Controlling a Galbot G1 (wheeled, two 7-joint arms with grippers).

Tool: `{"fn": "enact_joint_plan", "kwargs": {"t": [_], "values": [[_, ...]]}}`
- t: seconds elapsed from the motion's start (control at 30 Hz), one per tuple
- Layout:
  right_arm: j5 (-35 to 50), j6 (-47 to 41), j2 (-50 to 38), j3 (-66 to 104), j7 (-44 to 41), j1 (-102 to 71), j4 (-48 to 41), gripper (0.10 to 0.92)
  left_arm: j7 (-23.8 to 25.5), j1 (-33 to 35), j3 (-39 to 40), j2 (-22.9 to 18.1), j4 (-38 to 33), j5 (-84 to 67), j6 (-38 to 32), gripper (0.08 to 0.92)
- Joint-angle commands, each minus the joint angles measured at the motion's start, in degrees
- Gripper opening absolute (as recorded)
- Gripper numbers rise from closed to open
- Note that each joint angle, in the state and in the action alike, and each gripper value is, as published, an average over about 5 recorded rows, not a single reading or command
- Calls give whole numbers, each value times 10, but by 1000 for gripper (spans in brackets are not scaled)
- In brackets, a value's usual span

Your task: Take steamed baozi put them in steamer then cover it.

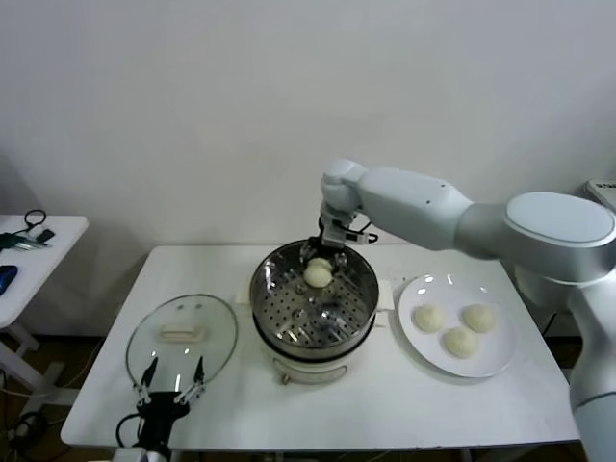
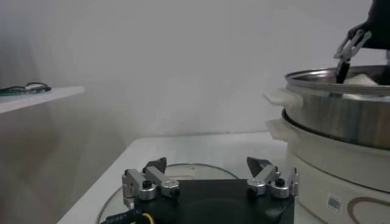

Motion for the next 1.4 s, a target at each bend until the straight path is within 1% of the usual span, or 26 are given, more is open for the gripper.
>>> {"fn": "enact_joint_plan", "kwargs": {"t": [0.03,0.13,0.2,0.37,0.5,0.6,0.67,0.83,0.93,1.0,1.1,1.17,1.27,1.4], "values": [[-10,14,22,13,24,-22,-40,705,0,0,0,0,0,0,0,823],[62,9,13,-11,3,7,-15,771,-1,0,0,0,-2,0,0,823],[132,2,3,-41,-13,46,7,807,-1,1,0,0,-3,0,0,823],[307,-18,-29,-124,-49,163,48,822,-2,4,1,0,-6,2,0,823],[459,-95,-94,-193,-94,236,92,823,-2,7,2,1,-7,3,0,823],[504,-154,-160,-229,-121,264,125,823,-4,8,1,1,-6,3,0,823],[501,-204,-206,-251,-119,277,146,823,-4,8,1,2,-5,3,0,823],[447,-362,-312,-308,-79,296,215,823,-4,7,2,4,-3,4,0,823],[444,-444,-360,-326,-54,285,259,823,-4,5,4,4,-2,5,1,823],[444,-482,-385,-324,-40,265,287,823,-4,4,5,4,0,5,1,823],[429,-522,-405,-307,-18,224,315,823,-4,2,6,3,2,6,1,823],[400,-539,-409,-285,-3,188,315,823,-4,2,6,4,3,6,1,823],[350,-551,-406,-236,11,123,294,823,-4,2,4,4,2,5,1,823],[292,-547,-387,-163,15,40,241,823,-5,3,1,4,1,7,-1,823]]}}
